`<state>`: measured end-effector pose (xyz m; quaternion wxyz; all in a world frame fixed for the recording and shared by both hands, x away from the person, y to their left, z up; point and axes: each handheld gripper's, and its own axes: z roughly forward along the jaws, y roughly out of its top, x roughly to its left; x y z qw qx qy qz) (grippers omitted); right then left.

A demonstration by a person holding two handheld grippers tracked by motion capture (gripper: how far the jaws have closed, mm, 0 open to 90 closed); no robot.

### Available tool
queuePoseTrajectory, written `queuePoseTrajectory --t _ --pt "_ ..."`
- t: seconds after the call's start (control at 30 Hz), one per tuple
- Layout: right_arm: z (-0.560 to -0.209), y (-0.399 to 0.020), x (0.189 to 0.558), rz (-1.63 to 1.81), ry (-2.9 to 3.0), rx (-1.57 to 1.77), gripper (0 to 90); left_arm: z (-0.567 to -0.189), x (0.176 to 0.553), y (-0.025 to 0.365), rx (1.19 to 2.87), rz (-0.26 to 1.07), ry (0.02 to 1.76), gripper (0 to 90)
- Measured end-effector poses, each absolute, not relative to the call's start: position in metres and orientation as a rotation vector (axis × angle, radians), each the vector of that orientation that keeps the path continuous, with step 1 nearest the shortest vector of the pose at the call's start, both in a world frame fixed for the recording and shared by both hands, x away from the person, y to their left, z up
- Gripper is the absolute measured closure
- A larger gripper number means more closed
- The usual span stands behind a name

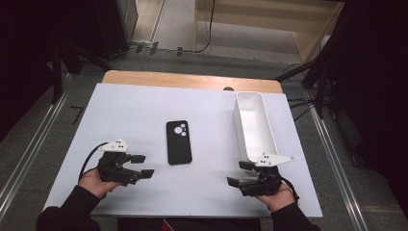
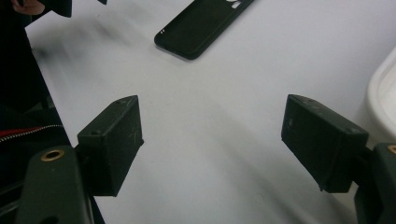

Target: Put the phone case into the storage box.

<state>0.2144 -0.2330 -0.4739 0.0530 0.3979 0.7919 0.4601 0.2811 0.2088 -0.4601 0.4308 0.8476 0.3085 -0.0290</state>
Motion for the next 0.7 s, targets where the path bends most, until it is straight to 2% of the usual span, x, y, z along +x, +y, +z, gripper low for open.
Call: queuePoseTrajectory --t 0.7 --pt "-0.4729 -0.2333 0.2147 1.403 2.401 1.218 18.8 -0.4597 0.2812 0.2105 2.115 -0.071 0.773 28.3"
